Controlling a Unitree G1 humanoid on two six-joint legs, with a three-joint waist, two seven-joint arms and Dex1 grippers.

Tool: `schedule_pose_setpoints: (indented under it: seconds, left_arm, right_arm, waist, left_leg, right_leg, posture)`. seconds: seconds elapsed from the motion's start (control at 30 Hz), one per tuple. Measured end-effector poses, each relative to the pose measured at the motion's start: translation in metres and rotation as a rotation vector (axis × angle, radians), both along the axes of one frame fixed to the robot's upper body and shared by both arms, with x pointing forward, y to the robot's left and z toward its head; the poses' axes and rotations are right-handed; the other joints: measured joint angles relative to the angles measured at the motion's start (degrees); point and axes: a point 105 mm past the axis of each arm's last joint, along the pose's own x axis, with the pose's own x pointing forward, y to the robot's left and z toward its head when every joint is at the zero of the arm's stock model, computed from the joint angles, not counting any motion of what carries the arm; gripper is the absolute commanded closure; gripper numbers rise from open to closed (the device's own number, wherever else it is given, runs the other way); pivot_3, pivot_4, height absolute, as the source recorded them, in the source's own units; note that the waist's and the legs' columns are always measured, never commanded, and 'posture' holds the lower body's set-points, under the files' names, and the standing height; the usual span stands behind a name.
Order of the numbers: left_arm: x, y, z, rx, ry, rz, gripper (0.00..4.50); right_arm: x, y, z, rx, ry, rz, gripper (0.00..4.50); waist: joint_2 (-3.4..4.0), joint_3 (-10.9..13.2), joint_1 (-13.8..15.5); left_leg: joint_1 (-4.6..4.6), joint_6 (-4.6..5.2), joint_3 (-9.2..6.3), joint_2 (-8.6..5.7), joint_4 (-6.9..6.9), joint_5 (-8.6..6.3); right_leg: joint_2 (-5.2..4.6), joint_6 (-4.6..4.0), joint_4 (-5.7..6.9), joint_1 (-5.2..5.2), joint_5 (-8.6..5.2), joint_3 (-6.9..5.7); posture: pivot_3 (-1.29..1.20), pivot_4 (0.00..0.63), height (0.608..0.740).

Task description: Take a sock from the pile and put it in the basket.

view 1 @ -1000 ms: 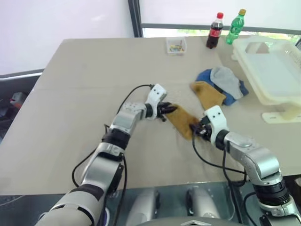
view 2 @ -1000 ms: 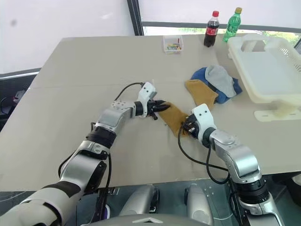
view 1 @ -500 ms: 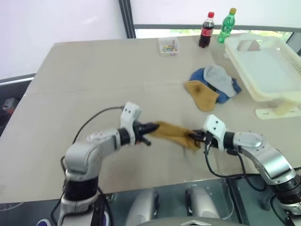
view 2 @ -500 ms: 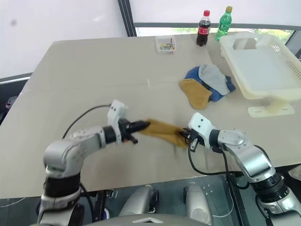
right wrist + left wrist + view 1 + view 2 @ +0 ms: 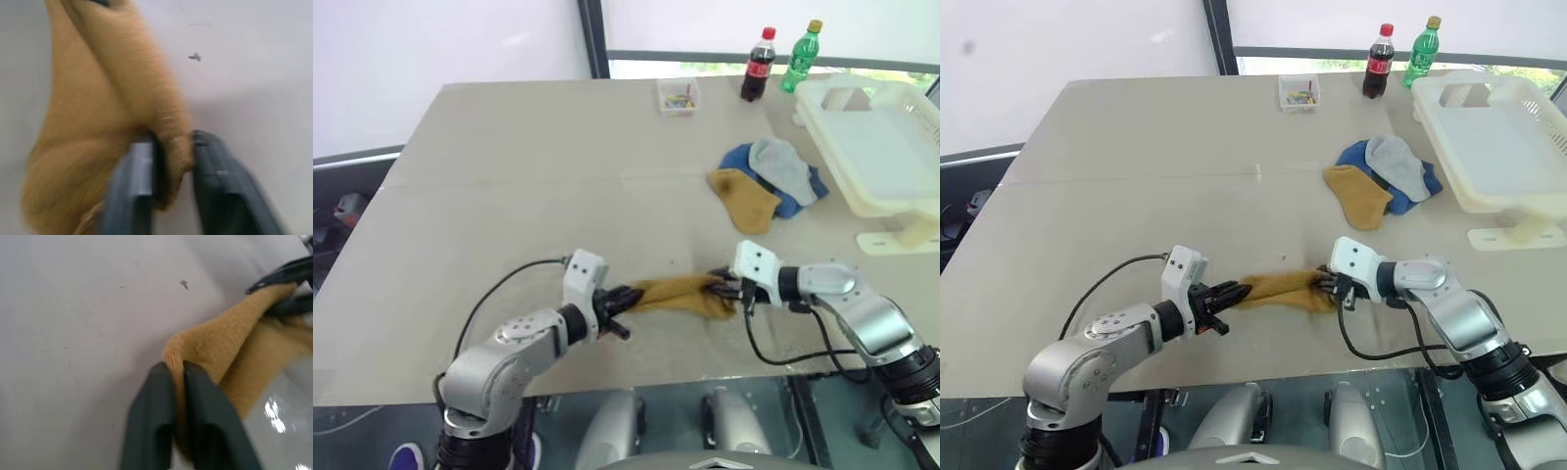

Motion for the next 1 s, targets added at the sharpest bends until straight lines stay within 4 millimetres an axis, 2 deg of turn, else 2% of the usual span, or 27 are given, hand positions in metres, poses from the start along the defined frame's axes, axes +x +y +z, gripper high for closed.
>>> schedule_pose_setpoints:
  seconds: [0.03,0.07,0.1,0.17,0.27,0.43,0.57,0.7,0.8,1.0]
  left_arm:
    - [0.000,-0.001,0.001,-0.013,-0.007,0.007,2.30]
    - [0.001,-0.003,0.001,-0.025,-0.012,0.012,1.76]
    - [0.001,-0.004,0.002,-0.039,-0.019,0.021,1.49]
    - [0.003,-0.003,0.005,-0.055,-0.040,0.044,1.49]
    - [0.008,0.011,0.011,-0.050,-0.078,0.076,1.49]
    - [0.016,0.019,0.024,-0.049,-0.126,0.012,1.49]
    - [0.024,0.022,0.028,-0.045,-0.151,-0.027,1.49]
    - [0.030,0.015,0.030,-0.063,-0.169,-0.067,1.49]
    - [0.033,0.015,0.033,-0.070,-0.189,-0.071,1.49]
    - [0.034,0.013,0.033,-0.055,-0.214,-0.081,1.49]
  right_arm:
    - [0.000,-0.002,0.001,-0.004,-0.003,0.004,1.80]
    - [0.000,-0.004,0.002,-0.004,-0.003,0.004,1.25]
    - [-0.001,-0.005,0.003,0.000,-0.001,0.001,0.98]
    - [-0.006,-0.007,0.004,0.009,0.007,0.003,0.98]
    - [-0.014,-0.012,0.014,0.029,-0.004,0.000,0.98]
    - [-0.016,-0.020,0.030,0.066,-0.049,-0.061,0.98]
    - [-0.022,-0.027,0.023,0.039,-0.026,-0.077,0.98]
    - [-0.023,-0.024,0.011,-0.025,-0.057,-0.040,0.98]
    - [-0.017,-0.021,-0.001,-0.055,-0.083,-0.020,0.98]
    - [0.016,-0.019,0.004,-0.137,-0.262,0.050,0.98]
  waist:
    - [0.00,0.0,0.0]
    - [-0.01,0.0,0.0]
    - [0.00,0.0,0.0]
    - [0.00,0.0,0.0]
    - [0.00,0.0,0.0]
    - [-0.01,0.0,0.1]
    - [-0.01,0.0,0.3]
    - [-0.01,0.0,0.0]
    - [-0.02,0.0,-0.4]
    - [-0.08,0.0,-0.5]
  left_leg:
    - [0.00,0.00,0.00,0.00,0.00,0.00]
    - [0.00,0.00,0.00,0.00,0.00,0.00]
    - [0.00,0.00,0.00,0.01,0.00,0.00]
    - [0.00,0.00,-0.01,0.03,0.00,0.00]
    - [-0.01,0.00,-0.01,0.04,-0.01,0.00]
    - [-0.03,0.01,-0.02,0.01,0.00,0.00]
    - [-0.07,0.01,-0.02,0.01,-0.01,-0.01]
    - [-0.06,0.00,-0.02,0.02,-0.03,0.00]
    - [-0.04,0.00,0.00,0.02,-0.03,0.00]
    - [0.55,0.01,0.03,0.03,-0.03,0.00]
  right_leg:
    - [0.00,0.00,0.00,0.00,0.00,0.01]
    - [0.00,0.00,0.00,0.01,0.00,0.00]
    - [-0.01,0.00,0.00,0.01,0.00,0.00]
    - [-0.01,0.00,0.01,0.00,0.00,0.00]
    - [0.00,-0.01,-0.01,0.00,0.00,-0.01]
    - [0.00,0.00,-0.02,0.01,0.00,-0.07]
    - [0.00,0.00,-0.13,0.01,0.00,-0.07]
    - [0.02,0.00,-0.14,0.01,0.00,-0.07]
    - [0.02,0.00,-0.13,0.01,0.00,-0.05]
    - [0.03,0.01,-0.17,0.54,0.00,-0.05]
  posture:
    - [0.00,0.150,0.740]
    - [0.00,0.150,0.740]
    - [0.00,0.150,0.740]
    - [0.00,0.150,0.740]
    - [0.00,0.150,0.740]
    - [0.00,0.150,0.740]
    - [0.00,0.150,0.740]
    - [0.00,0.150,0.740]
    - [0.00,0.150,0.740]
    - [0.00,0.150,0.740]
